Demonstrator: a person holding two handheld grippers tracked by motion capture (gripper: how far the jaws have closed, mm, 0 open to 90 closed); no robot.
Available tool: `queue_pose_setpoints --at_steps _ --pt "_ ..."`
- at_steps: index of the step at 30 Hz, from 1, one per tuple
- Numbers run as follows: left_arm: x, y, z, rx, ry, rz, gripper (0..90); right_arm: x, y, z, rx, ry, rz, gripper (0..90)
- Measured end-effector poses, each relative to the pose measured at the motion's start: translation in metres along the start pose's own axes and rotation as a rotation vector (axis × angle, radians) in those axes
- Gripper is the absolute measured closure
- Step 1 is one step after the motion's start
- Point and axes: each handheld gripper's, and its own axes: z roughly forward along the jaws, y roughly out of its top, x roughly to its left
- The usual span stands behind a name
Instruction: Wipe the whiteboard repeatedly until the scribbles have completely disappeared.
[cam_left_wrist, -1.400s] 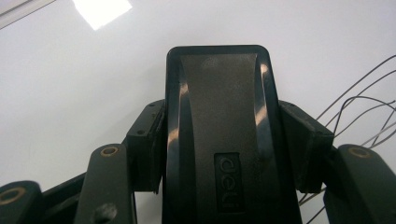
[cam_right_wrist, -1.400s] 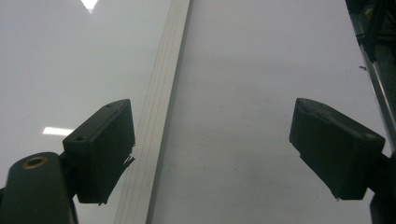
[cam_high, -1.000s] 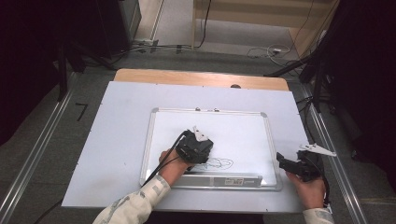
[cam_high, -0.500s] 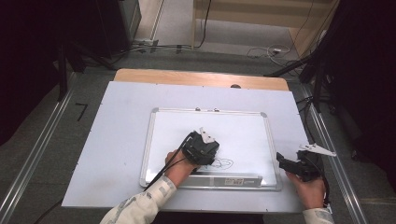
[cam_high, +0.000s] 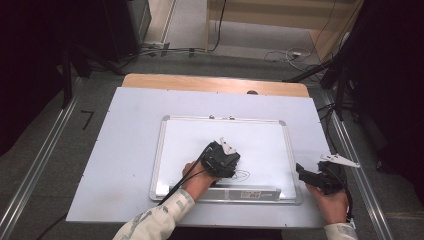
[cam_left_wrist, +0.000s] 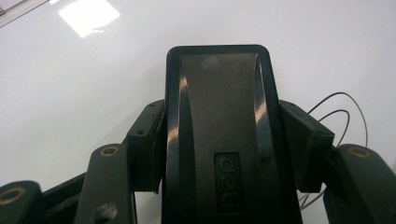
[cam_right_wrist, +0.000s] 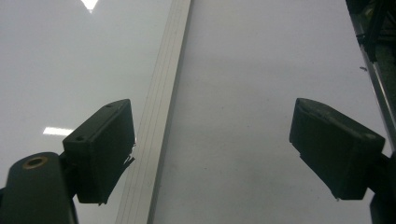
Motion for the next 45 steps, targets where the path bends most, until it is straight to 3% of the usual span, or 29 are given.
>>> queue_pose_setpoints --at_steps 45 --pt "-0.039 0.023 0.02 -0.001 -0.053 0.059 40.4 0.0 0.0 0.0 0.003 0.001 0.004 12.9"
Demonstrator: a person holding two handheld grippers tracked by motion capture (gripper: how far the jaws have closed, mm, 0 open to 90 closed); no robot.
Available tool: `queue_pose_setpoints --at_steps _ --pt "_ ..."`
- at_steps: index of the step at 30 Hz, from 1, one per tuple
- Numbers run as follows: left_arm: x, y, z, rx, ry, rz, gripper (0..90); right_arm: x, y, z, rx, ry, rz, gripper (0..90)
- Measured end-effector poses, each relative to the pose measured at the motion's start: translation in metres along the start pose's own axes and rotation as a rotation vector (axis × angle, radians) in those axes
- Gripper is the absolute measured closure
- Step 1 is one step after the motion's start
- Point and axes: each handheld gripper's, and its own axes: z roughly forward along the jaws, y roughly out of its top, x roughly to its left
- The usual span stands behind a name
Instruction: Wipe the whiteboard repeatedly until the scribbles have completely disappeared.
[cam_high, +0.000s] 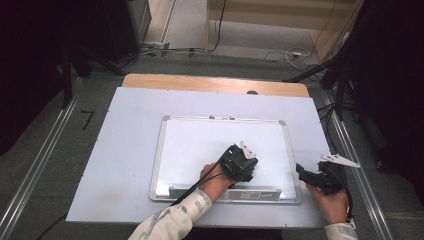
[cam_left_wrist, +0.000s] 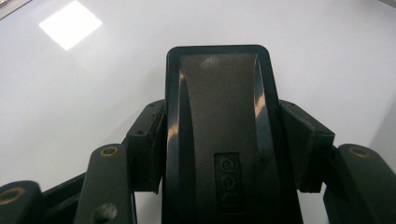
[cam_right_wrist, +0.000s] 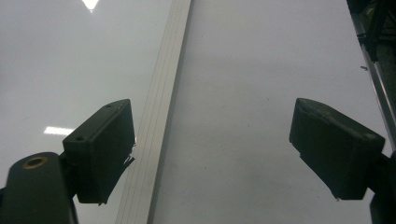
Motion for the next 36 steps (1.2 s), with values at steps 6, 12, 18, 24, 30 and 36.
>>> queue_pose_setpoints --at_steps 6,12,18,24,30,36 --pt "-0.003 0.002 0.002 0.0 -0.002 0.007 40.3 0.0 0.0 0.0 0.0 0.001 0.0 12.9" --pt "-0.006 0.005 0.004 -0.003 -0.01 0.009 40.3 0.0 0.0 0.0 0.001 0.001 -0.002 12.9" --pt "-0.01 0.008 0.007 0.002 -0.016 0.019 40.3 0.0 0.0 0.0 0.001 0.0 -0.001 12.9" --pt "-0.016 0.014 0.011 0.002 -0.021 0.027 40.3 0.0 0.0 0.0 0.002 0.001 -0.002 12.9" --pt "-0.021 0.017 0.015 0.0 -0.024 0.032 40.3 0.0 0.0 0.0 0.002 0.001 -0.004 12.9" --pt "-0.02 0.017 0.015 -0.001 -0.031 0.039 40.3 0.0 -0.001 0.0 0.004 0.001 -0.007 12.9"
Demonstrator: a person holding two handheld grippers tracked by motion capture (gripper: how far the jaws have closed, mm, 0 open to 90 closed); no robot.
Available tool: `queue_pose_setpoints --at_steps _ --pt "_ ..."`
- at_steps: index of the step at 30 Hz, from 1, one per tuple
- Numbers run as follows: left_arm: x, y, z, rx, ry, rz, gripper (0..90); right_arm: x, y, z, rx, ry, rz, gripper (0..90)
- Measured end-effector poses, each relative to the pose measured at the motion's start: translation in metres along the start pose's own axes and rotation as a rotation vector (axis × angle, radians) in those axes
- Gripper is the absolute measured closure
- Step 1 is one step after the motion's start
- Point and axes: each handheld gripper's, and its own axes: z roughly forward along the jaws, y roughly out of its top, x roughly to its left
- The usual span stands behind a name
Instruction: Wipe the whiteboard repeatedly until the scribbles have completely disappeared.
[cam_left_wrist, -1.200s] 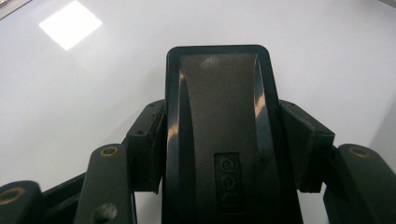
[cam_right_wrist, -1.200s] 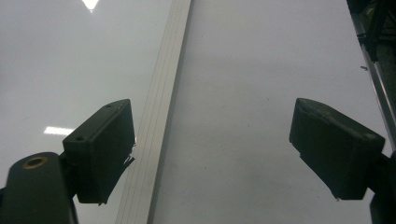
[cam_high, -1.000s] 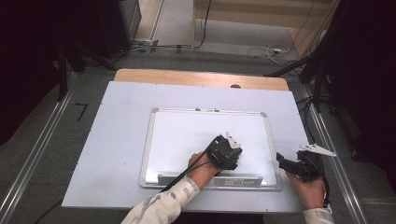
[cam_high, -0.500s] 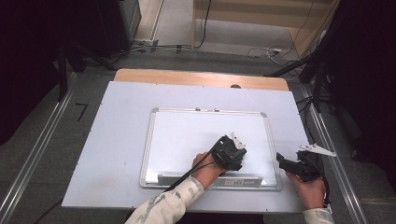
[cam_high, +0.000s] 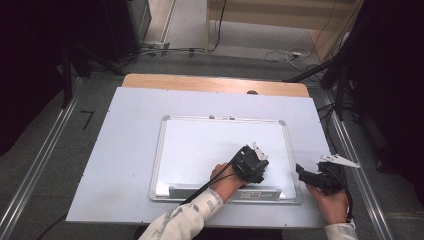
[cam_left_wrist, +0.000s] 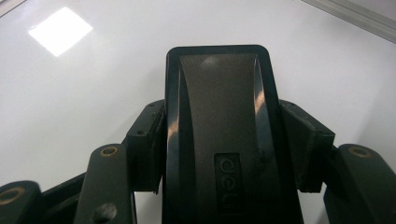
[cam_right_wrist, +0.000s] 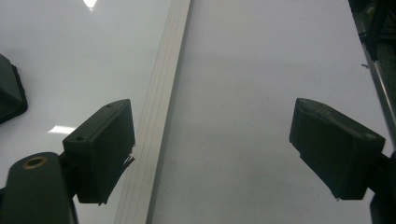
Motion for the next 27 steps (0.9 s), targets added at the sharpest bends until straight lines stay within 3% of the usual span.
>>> queue_pose_setpoints --at_steps 11,27 --pt "0.004 -0.001 -0.002 0.004 -0.009 0.01 40.3 -0.005 -0.004 -0.003 0.003 -0.006 0.013 12.9" --pt "0.022 -0.017 -0.016 0.01 0.003 -0.003 40.2 -0.004 -0.004 -0.003 0.004 -0.008 0.014 12.9"
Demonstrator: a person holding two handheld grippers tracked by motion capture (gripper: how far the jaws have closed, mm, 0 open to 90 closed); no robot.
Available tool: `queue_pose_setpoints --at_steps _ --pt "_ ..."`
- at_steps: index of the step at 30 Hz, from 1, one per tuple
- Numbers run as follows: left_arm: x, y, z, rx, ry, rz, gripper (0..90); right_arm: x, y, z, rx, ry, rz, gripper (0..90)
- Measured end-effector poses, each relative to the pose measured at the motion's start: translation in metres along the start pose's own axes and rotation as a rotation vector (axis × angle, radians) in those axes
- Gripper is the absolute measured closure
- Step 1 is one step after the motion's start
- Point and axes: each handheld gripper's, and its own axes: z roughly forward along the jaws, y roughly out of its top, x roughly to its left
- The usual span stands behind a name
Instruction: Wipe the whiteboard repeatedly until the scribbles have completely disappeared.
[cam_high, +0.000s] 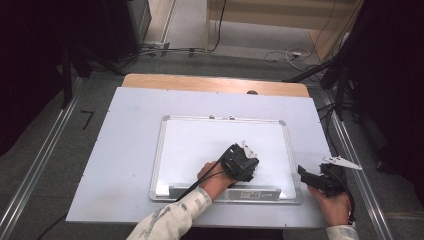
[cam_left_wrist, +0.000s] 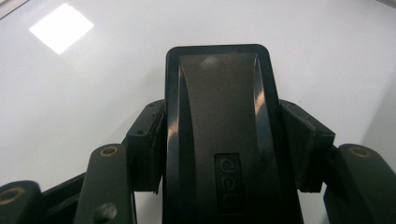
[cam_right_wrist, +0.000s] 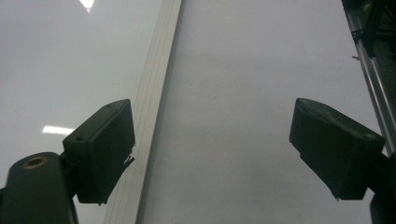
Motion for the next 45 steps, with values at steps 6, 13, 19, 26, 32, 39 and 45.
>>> queue_pose_setpoints --at_steps 6,13,19,26,32,39,45 --pt "0.008 -0.008 -0.007 -0.001 0.009 -0.012 40.2 0.0 0.0 0.001 -0.002 0.001 -0.002 12.9" --pt "0.018 -0.016 -0.014 -0.001 0.019 -0.02 40.2 0.001 0.0 0.0 -0.002 0.0 -0.003 12.9" --pt "0.023 -0.022 -0.018 -0.004 0.021 -0.026 40.2 0.0 0.0 0.001 0.0 -0.002 -0.005 12.9" --pt "0.028 -0.027 -0.022 -0.01 0.026 -0.036 40.2 0.0 0.0 0.001 -0.002 -0.001 -0.005 12.9" --pt "0.034 -0.032 -0.026 -0.009 0.032 -0.038 40.2 0.001 0.0 0.001 0.001 -0.002 -0.003 12.9" --pt "0.039 -0.037 -0.03 -0.008 0.035 -0.042 40.2 0.001 0.0 0.001 0.0 -0.003 -0.005 12.9" --pt "0.045 -0.042 -0.034 -0.006 0.046 -0.048 40.1 0.001 0.0 0.001 0.001 -0.003 -0.006 12.9"
